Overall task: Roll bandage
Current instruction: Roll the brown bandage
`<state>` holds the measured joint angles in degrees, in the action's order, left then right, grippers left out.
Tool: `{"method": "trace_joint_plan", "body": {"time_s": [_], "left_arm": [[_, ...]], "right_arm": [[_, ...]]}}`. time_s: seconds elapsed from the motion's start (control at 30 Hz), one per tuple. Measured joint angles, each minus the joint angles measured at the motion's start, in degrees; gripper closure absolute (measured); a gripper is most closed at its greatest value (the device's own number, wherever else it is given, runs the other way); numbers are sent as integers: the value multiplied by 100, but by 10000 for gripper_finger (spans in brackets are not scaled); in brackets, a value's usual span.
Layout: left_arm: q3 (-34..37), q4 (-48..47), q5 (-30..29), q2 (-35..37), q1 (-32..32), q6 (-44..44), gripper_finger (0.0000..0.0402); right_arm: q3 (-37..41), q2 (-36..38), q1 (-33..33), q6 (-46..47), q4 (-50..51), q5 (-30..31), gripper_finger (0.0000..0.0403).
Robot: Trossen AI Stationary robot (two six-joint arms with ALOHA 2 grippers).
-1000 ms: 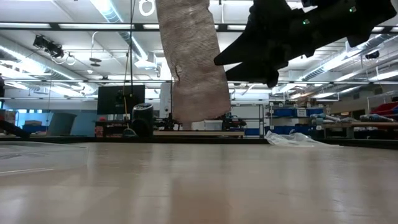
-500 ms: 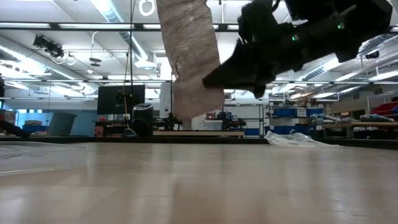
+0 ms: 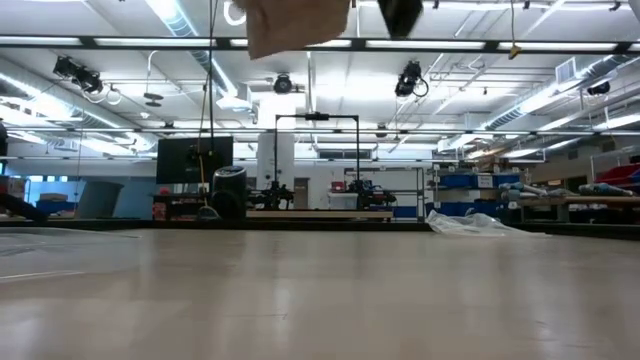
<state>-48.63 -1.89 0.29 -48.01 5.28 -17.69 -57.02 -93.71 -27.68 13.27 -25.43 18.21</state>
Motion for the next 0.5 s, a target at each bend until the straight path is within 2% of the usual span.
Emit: {"method": "trace_joint_plan", "body": {"time_s": [0.2,0.37,0.5], "left_arm": [[483,108,-72,-46,340,-2,401],[983,319,-72,-48,573,49,401],[1353,626,18,-44,727,235,401]], "right_arm": [[-1369,18,-236,-875,1294,143,402],[-2468,18,-304,-1538,2313,770,402],[-3107,18,-303,-2089,2629,1181,402]]}}
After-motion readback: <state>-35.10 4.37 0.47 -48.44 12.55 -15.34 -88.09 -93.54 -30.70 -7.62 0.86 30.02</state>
